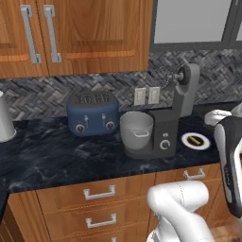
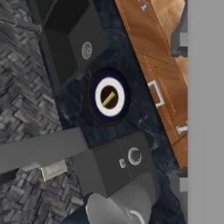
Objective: Add butter and sugar cubes to the stand mixer bowl and then turn on the stand mixer to begin making frosting.
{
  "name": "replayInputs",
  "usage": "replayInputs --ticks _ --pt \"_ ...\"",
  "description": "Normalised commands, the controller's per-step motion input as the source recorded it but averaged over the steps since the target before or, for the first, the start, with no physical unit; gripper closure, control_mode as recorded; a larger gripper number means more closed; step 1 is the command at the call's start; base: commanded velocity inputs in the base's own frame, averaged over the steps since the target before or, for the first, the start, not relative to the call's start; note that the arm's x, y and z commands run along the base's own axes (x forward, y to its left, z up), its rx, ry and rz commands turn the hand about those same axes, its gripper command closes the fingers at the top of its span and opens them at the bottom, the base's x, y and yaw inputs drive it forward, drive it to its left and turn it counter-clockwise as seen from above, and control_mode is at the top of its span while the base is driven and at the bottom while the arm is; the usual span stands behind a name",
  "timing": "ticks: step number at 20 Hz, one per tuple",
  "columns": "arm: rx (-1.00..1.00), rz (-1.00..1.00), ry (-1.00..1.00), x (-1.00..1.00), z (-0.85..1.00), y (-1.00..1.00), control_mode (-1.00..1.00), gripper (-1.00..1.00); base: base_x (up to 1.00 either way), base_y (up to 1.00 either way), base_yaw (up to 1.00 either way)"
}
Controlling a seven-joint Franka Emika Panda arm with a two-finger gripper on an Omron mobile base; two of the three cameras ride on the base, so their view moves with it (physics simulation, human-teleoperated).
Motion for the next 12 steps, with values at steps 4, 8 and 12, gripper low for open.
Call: replayInputs --ticks 4,8,12 --pt "0.01 0.21 0.22 0.22 -0.26 -0.52 -1.0 -1.0 0.0 0.0 0.0" --pt "0.0 0.27 0.2 0.5 -0.47 -0.19 -1.0 -1.0 0.0 0.0 0.0" --pt "0.0 0.26 0.18 0.53 -0.62 -0.13 -1.0 -1.0 0.0 0.0 0.0"
